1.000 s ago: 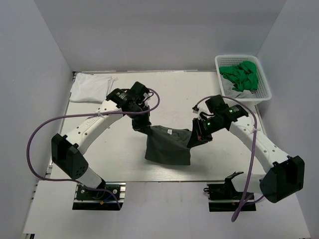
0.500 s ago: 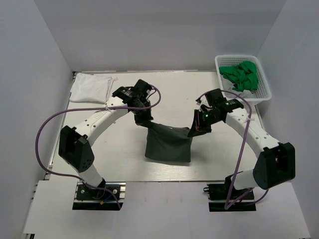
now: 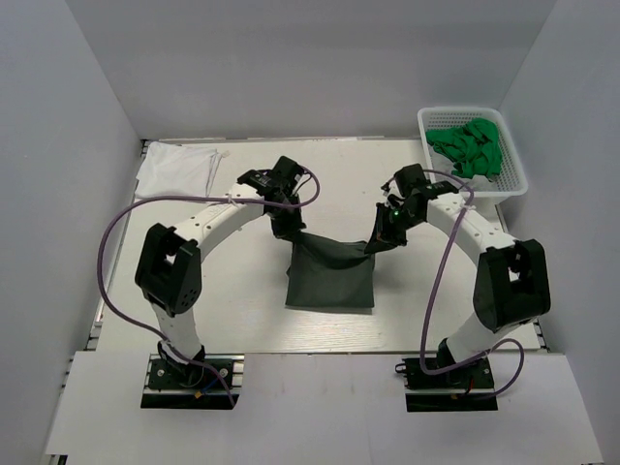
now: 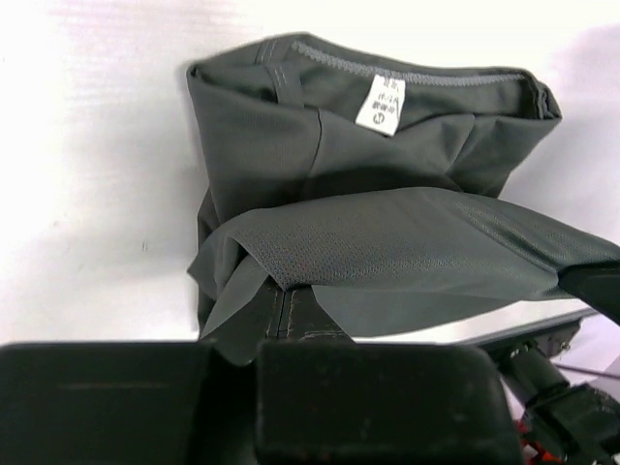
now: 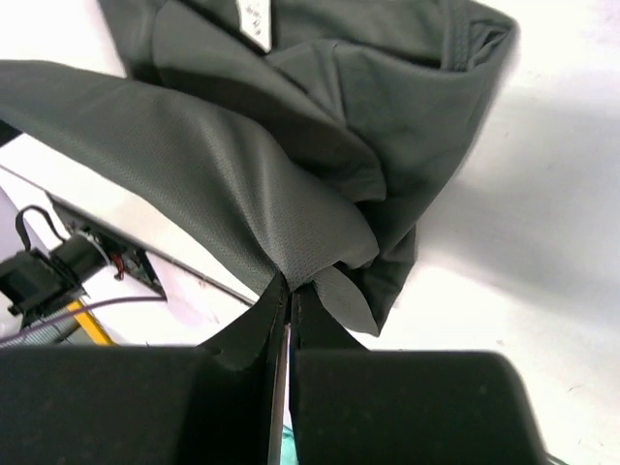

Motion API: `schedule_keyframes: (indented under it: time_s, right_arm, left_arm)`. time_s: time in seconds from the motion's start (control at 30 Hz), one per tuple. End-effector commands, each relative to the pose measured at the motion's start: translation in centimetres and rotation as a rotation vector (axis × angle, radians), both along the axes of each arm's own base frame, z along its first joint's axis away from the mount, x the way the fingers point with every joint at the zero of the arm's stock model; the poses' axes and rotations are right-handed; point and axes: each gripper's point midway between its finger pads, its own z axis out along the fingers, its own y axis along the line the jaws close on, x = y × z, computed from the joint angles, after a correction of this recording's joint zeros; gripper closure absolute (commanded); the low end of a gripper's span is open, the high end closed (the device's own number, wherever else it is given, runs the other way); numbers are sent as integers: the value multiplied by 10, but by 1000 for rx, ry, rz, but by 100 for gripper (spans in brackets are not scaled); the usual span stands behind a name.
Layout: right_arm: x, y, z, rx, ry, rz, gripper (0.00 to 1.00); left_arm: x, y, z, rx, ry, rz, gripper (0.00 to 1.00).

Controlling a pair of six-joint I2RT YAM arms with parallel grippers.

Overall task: Fold and stack the t-shirts
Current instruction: Fold the long partially folded tshirt into a neat square

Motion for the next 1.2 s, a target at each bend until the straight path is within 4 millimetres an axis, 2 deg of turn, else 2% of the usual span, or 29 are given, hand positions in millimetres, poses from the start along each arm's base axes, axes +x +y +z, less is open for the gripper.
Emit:
schedule_keyframes:
  time_s: [0.0, 0.1, 0.13, 0.17, 0.2, 0.23, 0.27, 0.3, 0.33, 0.37, 0.4, 0.47, 0.5, 0.53, 0.57, 0.6, 0.63, 0.67, 0.7, 0.73, 0.77, 0.8, 0.87, 0.97, 1.0, 1.03, 1.1, 1.17]
  right_arm:
    - [26, 2, 1, 8, -47, -15, 100]
    - [46, -7, -11, -46, -32, -89, 100]
    - [56, -6, -8, -46, -44, -114, 86]
    - [69, -5, -6, -48, -64, -131, 67]
    - [79, -12, -12, -80, -64, -166, 49]
    - [92, -11, -10, -78, -81, -174, 31]
    - [103, -11, -2, -82, -105, -184, 26]
    - [109, -14, -9, -104, -87, -195, 25]
    - [126, -9, 15, -82, -155, -183, 21]
    - [123, -10, 18, -86, -139, -179, 13]
    - [126, -10, 22, -82, -157, -174, 11]
    - [122, -7, 36, -52, -203, -165, 11]
    - [115, -2, 48, -7, -221, -147, 11]
    - [104, -2, 50, 9, -223, -138, 11]
    - [97, -1, 51, 32, -249, -123, 11]
    - [85, -1, 40, 41, -223, -115, 11]
    - [70, 11, 43, 136, -218, -76, 11]
    - [62, 17, 41, 187, -240, -56, 11]
    - [53, 27, 46, 265, -230, -21, 11]
    - [45, 33, 50, 324, -222, 5, 11]
    - [40, 38, 46, 360, -212, 13, 11]
    - [40, 38, 44, 360, -210, 15, 11]
    - [53, 39, 39, 356, -259, 11, 11]
    - [61, 39, 21, 367, -267, -23, 11]
    - [68, 38, 15, 370, -263, -50, 11]
    - [72, 37, 7, 351, -260, -72, 11]
    - [79, 33, -16, 323, -210, -113, 11]
    - [84, 28, -30, 295, -192, -144, 11]
  left_arm:
    - [27, -8, 8, -21, -81, 28, 100]
    - [39, -8, 2, -4, -82, 54, 100]
    - [44, -9, -7, 7, -74, 72, 100]
    - [54, -9, -8, 6, -89, 85, 97]
    - [59, -9, -11, 15, -91, 111, 80]
    - [67, -9, -14, 30, -71, 119, 43]
    - [73, -5, -13, 48, -64, 149, 22]
    - [82, -6, -2, 50, -85, 156, 9]
    - [80, -3, 3, 64, -82, 160, 0]
    - [84, -4, 7, 64, -99, 165, 0]
    - [84, -4, 11, 59, -106, 165, 0]
    - [87, -5, 23, 38, -141, 159, 0]
    - [81, -4, 28, 25, -149, 139, 0]
    - [79, -4, 30, 16, -157, 126, 0]
    - [77, -15, 35, -29, -172, 89, 0]
    - [67, -20, 29, -45, -156, 55, 0]
    - [65, -34, 40, -127, -172, 11, 0]
    - [62, -41, 42, -176, -173, -24, 0]
    - [53, -44, 31, -200, -144, -43, 0]
    - [47, -51, 33, -253, -128, -62, 0]
    - [46, -59, 29, -280, -136, -83, 0]
    - [45, -62, 27, -297, -131, -80, 0]
    - [45, -69, 28, -340, -133, -90, 0]
    - [44, -70, 3, -324, -91, -90, 0]
    - [48, -65, -3, -316, -81, -75, 0]
    - [46, -63, -19, -298, -50, -70, 0]
    - [51, -46, -38, -231, -18, -22, 0]
    - [51, -34, -54, -155, -10, 0, 0]
